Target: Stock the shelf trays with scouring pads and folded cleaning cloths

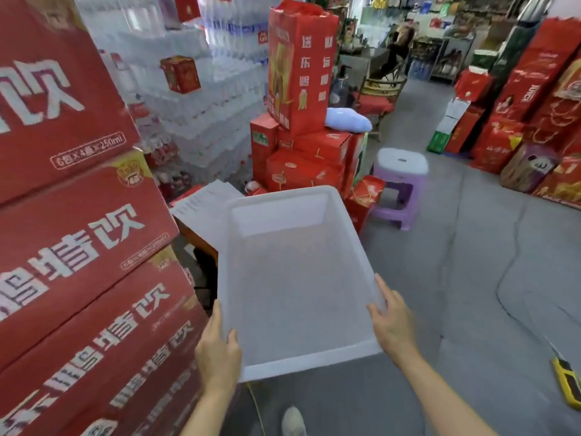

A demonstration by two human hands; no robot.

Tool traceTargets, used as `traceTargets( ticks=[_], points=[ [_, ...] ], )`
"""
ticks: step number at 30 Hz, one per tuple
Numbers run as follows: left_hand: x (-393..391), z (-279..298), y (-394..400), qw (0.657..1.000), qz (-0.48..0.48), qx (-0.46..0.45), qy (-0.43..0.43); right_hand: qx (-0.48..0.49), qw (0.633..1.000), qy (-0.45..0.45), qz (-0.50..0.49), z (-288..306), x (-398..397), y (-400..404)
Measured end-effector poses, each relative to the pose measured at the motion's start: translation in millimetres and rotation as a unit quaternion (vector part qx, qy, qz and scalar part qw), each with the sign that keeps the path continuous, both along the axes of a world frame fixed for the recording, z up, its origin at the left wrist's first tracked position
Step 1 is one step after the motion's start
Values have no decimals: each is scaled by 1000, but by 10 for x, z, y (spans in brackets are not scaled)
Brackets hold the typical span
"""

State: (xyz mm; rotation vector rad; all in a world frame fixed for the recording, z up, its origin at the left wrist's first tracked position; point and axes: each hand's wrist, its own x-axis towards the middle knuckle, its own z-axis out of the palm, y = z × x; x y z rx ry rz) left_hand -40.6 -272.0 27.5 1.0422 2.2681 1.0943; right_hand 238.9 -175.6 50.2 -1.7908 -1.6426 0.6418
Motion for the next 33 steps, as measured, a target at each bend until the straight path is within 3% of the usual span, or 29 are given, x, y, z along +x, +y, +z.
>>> traceTargets(
  ticks=[9, 18, 24, 33],
  points=[
    [-155, -131, 1160, 992, 125, -22, -21, -12, 992, -19, 126, -98, -463, 1783],
    [-291, -504, 2143, 968, 239, -63, -44, -40, 963, -71, 255, -572, -924, 3229],
    [-120, -743, 2571, 950, 295, -83, -61, -55, 949, -116, 289, -843, -977, 3765],
    [-83, -691, 2799, 949, 289, -125, -34, -57, 940, -131, 311, -859, -948, 4076]
  ],
)
